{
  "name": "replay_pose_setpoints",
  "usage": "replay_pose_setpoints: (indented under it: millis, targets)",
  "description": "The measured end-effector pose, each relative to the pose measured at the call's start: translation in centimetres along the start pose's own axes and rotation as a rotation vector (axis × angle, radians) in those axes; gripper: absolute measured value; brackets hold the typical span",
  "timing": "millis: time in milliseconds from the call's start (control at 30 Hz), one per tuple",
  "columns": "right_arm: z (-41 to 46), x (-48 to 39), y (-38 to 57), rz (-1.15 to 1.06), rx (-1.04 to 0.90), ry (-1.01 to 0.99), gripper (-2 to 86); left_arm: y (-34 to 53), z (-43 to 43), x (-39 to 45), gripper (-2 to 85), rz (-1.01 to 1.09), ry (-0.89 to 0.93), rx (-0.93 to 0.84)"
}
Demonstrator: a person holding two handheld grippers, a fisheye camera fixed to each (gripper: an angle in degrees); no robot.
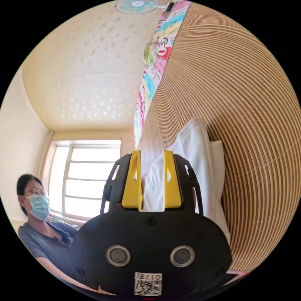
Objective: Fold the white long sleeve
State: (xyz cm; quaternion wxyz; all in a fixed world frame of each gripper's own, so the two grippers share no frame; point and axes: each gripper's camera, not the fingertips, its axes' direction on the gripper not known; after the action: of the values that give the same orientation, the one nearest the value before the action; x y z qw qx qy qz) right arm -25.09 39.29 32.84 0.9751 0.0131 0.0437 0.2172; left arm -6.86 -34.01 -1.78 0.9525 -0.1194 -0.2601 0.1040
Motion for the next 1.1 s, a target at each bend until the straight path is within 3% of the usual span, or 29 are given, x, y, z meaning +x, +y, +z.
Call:
replay_pose_setpoints:
  millis: [67, 233, 300, 433, 533, 600, 633, 667, 733, 867, 900, 967, 1100]
  targets:
    - [2.6, -2.4, 1.6, -0.050, -0.123, 0.087, 12.0, 3.5, 2.5, -0.1, 19.1, 0.043, -0.044, -0.157]
    - [10.3, -7.7, 4.8, -0.139, -0.376, 0.104, 14.3, 6.3, 6.2, 0.8, 13.4, 0.059, -0.002, -0.341]
    - [14.3, -10.5, 5.1, -0.175, -0.468, 0.098, 15.5, 6.4, 6.7, 2.8, 9.7, 0.083, -0.068, -0.349]
    - [20.9, -16.2, 3.5, -0.215, -0.604, 0.144, 18.7, 8.3, 6.8, 13.0, 7.2, 0.322, -0.339, -0.300]
    - [28.4, -21.0, 3.1, -0.365, -0.898, 0.359, 22.4, 10.7, 7.7, 20.2, 6.8, 0.428, -0.457, -0.239]
    - [32.1, -23.3, 5.0, -0.608, -1.129, 0.693, 20.6, 12.1, 8.9, 24.0, 6.7, 0.474, -0.558, -0.206]
    - [32.2, -23.5, 5.3, -0.669, -1.150, 0.776, 17.6, 12.8, 9.9, 25.9, 7.0, 0.499, -0.617, -0.195]
    - [31.3, -23.9, 5.6, -0.793, -1.123, 0.895, 11.8, 13.4, 10.4, 27.3, 7.5, 0.511, -0.629, -0.161]
    - [27.3, -23.7, 4.3, -0.838, -1.047, 0.826, 9.9, 14.0, 10.3, 29.1, 8.9, 0.529, -0.532, -0.100]
    - [8.5, -17.1, -2.8, -0.658, -0.745, 0.256, 9.1, 14.7, 8.8, 31.0, 11.5, 0.529, -0.095, 0.010]
    - [2.8, -13.6, -4.0, -0.623, -0.655, 0.104, 9.1, 14.5, 9.1, 30.9, 12.3, 0.507, -0.070, -0.001]
    - [-4.2, -7.1, -5.1, -0.550, -0.547, -0.015, 9.5, 13.9, 11.8, 29.8, 15.9, 0.454, -0.052, -0.091]
    - [-12.2, 6.7, -6.0, -0.259, -0.493, 0.100, 16.9, 12.5, 16.8, 26.9, 18.5, 0.367, -0.086, -0.208]
